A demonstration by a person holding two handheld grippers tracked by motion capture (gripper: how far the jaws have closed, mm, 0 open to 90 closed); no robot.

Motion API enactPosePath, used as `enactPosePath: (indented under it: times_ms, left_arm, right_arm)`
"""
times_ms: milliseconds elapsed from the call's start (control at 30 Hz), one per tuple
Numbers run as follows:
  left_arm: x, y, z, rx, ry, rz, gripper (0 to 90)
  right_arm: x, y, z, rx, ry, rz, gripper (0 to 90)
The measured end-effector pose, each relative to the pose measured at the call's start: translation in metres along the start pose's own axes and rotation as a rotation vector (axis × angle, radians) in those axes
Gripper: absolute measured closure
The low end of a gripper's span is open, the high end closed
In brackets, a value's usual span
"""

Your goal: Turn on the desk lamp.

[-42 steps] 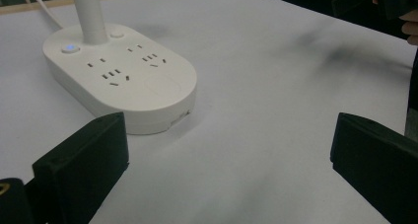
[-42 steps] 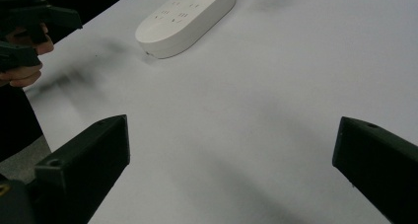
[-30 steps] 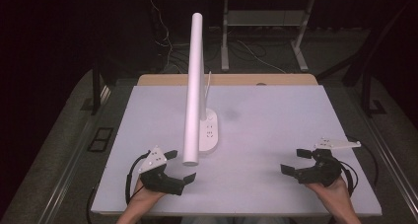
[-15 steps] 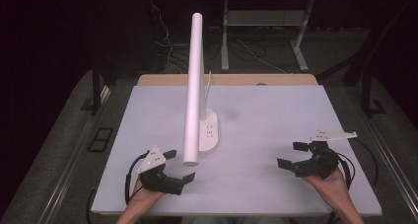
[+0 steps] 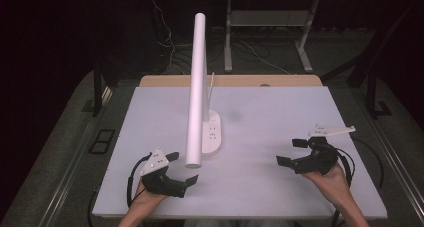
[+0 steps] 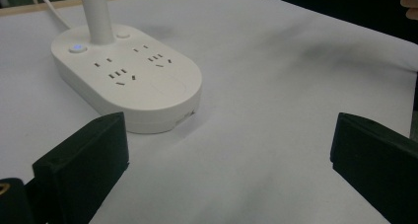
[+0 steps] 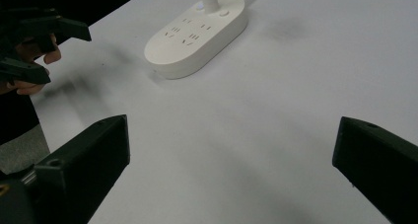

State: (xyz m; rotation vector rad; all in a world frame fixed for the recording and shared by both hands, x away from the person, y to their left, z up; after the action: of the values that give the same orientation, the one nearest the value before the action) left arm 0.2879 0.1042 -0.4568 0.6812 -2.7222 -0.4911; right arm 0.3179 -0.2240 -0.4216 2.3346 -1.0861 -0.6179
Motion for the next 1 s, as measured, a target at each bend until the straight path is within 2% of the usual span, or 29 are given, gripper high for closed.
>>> enactPosePath:
  times_ms: [500, 1000]
  left_arm:
    - [0.0, 0.0, 0.0, 0.002, -0.001, 0.001, 0.1]
    - [0.0, 0.0, 0.0, 0.005, 0.002, 0.0, 0.1]
  right_arm:
    - [-0.002, -0.012, -0.018, -0.012, 0.009, -0.006, 0.4]
    - [-0.008, -0.032, -0.037, -0.026, 0.013, -0.025, 0.4]
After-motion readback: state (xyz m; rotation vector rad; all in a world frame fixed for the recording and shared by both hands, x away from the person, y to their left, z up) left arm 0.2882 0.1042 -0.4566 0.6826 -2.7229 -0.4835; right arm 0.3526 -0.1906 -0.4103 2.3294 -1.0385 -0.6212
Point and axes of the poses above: each handheld gripper's, and its own axes: y roughly backward along the jaws, z roughly out of its underside, x roughly to its right, the point moved 8 cm from there along -y, roughly forward along the jaws, and after that the axes turned 10 degrees about z, right-handed, at the moved point
